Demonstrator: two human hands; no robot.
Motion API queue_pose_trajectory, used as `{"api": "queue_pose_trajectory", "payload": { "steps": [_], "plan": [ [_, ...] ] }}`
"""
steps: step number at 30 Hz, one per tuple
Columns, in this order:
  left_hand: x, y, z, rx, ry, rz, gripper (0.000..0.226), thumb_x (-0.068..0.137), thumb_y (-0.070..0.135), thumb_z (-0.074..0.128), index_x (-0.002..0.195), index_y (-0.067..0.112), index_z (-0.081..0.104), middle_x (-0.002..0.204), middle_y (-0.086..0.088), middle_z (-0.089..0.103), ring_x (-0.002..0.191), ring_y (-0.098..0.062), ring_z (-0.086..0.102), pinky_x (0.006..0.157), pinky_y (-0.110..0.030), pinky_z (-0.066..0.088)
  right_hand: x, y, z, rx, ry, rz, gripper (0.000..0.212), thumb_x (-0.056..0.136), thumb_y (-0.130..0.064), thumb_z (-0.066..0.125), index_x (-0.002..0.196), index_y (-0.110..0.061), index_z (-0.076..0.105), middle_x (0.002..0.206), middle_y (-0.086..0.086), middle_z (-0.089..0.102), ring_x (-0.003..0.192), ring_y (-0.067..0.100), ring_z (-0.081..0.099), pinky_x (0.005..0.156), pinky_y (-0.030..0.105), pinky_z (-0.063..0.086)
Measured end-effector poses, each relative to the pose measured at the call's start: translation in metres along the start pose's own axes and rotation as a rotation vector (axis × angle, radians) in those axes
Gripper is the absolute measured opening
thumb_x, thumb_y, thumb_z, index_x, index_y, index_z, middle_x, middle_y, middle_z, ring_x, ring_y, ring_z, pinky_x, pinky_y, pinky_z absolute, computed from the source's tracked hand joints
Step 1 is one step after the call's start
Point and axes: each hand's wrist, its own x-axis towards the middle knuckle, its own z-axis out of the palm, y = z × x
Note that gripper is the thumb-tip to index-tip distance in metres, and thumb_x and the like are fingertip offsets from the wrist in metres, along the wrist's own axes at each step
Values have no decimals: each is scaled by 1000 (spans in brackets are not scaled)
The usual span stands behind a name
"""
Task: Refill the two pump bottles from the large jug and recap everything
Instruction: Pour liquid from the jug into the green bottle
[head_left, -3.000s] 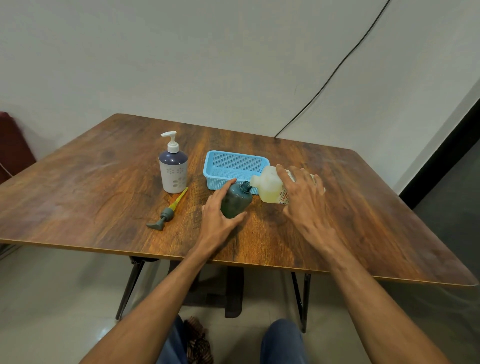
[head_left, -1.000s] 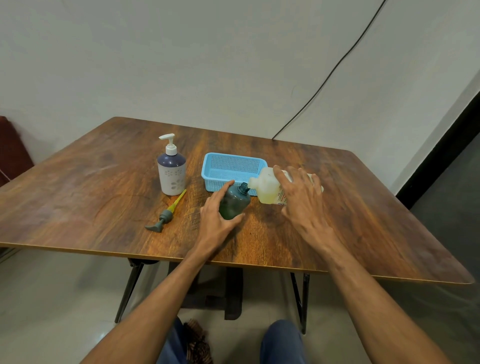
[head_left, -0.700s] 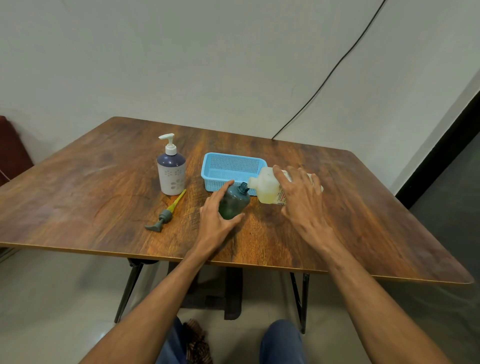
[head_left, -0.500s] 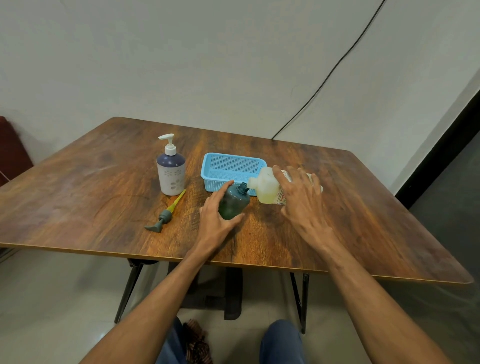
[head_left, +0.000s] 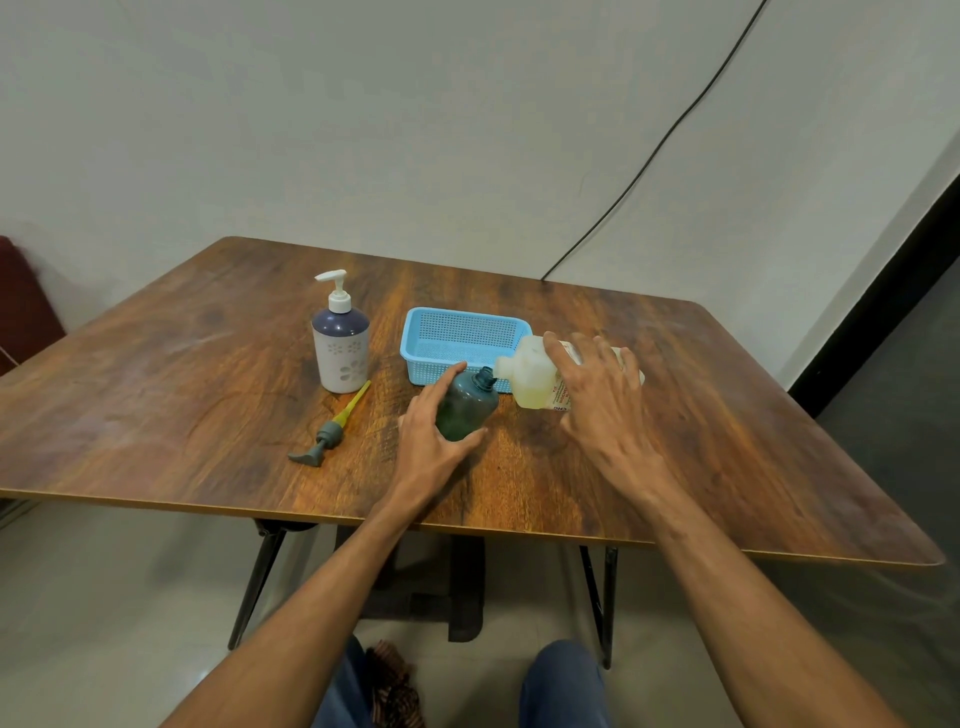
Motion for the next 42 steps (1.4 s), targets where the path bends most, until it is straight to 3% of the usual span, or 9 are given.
{"api": "queue_pose_trajectory", "payload": {
  "steps": [15, 20, 42],
  "plan": [
    [1, -2, 1, -2, -2, -11, 90, 72, 50, 76, 152, 43, 36, 150, 18, 45, 134, -4, 45, 111, -55, 43, 2, 0, 2, -2, -4, 2, 102, 63, -14, 88, 151, -21, 36, 146, 17, 48, 134, 40, 44, 106, 60, 36],
    [1, -2, 2, 0, -7, -12, 90, 72, 49, 77, 152, 44, 36, 146, 26, 42, 132, -2, 45, 111, -55, 43, 1, 1, 0, 6, 2, -2, 100, 64, -13, 88, 150, -20, 37, 146, 17, 48, 134, 41, 43, 106, 60, 35],
    [1, -4, 3, -8, -6, -3, 89, 73, 45, 78, 151, 47, 36, 143, 27, 43, 131, -1, 45, 111, -54, 43, 2, 0, -1, -3, 13, -10, 103, 58, -12, 90, 148, -20, 40, 141, 18, 52, 129, 41, 48, 101, 58, 38]
  ]
}}
